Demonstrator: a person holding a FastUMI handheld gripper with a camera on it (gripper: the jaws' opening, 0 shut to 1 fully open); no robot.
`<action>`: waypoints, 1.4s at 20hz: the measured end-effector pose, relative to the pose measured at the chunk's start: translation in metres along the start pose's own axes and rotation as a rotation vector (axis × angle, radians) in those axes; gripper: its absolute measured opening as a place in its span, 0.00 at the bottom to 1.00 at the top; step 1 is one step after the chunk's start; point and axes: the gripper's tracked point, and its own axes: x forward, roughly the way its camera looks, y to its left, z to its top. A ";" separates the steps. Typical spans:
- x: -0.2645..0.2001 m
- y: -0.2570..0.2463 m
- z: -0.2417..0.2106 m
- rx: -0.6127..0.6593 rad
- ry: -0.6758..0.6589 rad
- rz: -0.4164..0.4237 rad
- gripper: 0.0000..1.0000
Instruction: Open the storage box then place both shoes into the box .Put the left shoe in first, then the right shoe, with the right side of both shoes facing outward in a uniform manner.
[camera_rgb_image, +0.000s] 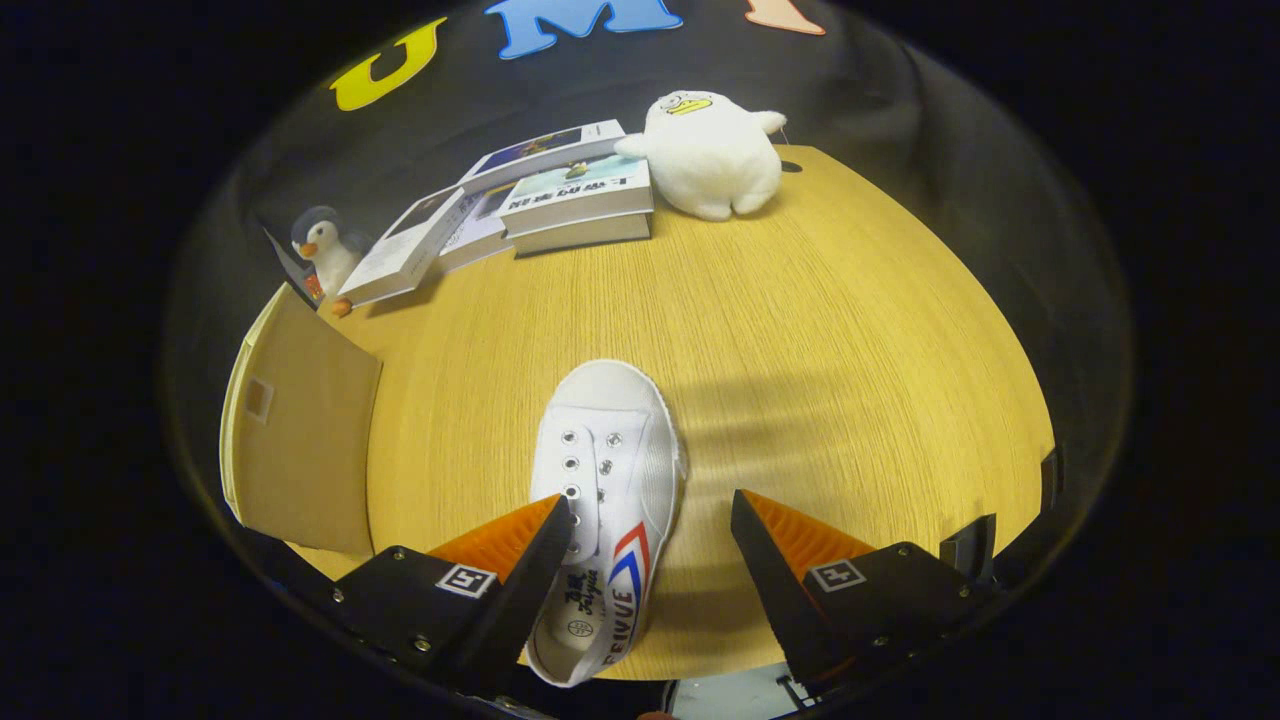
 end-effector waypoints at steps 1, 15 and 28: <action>0.001 0.001 -0.001 0.014 0.001 0.007 0.98; 0.013 0.007 -0.022 0.088 0.106 0.026 0.46; -0.017 0.036 0.002 0.218 0.083 0.138 0.06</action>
